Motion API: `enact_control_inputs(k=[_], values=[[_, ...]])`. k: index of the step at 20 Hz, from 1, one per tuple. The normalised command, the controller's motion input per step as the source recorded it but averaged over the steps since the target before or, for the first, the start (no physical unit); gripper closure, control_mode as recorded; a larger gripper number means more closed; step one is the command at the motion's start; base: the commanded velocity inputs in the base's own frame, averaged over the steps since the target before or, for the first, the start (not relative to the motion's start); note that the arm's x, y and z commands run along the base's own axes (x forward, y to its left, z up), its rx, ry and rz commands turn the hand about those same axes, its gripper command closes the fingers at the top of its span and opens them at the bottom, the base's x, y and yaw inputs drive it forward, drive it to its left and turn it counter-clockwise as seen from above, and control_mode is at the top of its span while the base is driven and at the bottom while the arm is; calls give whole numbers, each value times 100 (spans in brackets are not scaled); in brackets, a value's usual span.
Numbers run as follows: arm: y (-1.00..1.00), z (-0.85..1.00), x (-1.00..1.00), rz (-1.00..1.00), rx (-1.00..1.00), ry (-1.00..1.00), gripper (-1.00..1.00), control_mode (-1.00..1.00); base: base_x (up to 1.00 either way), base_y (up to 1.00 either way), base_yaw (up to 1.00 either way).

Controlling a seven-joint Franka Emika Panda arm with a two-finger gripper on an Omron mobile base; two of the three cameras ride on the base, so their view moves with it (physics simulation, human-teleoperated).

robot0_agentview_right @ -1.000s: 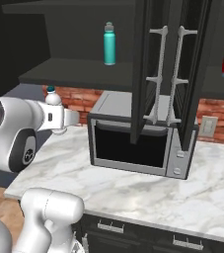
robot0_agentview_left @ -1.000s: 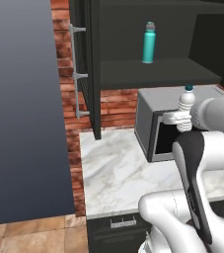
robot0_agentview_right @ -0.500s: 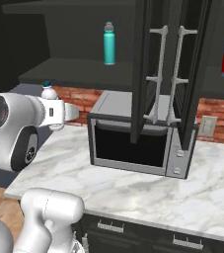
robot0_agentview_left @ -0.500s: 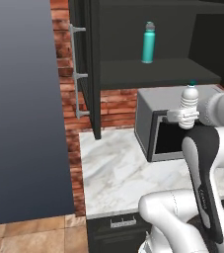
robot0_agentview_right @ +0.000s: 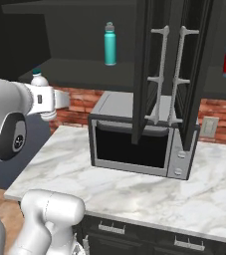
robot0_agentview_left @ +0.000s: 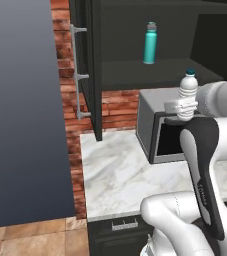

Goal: Sort all alcoholic drinks to one cabinet, and non-alcoholic drinks to the other.

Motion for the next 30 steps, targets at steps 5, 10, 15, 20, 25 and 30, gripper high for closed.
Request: enact_control_inputs(k=[5, 10, 15, 20, 25, 30], values=[[15, 18, 12, 0, 0, -3, 100, -100, 0, 0, 0], [14, 16, 35, 0, 1, 0, 100, -100, 0, 0, 0], [16, 20, 33, 0, 4, 0, 100, -100, 0, 0, 0], [6, 17, 32, 0, 4, 0, 100, -100, 0, 0, 0], [5, 3, 40, 0, 2, 0, 100, -100, 0, 0, 0], [8, 0, 40, 0, 1, 0, 100, -100, 0, 0, 0]])
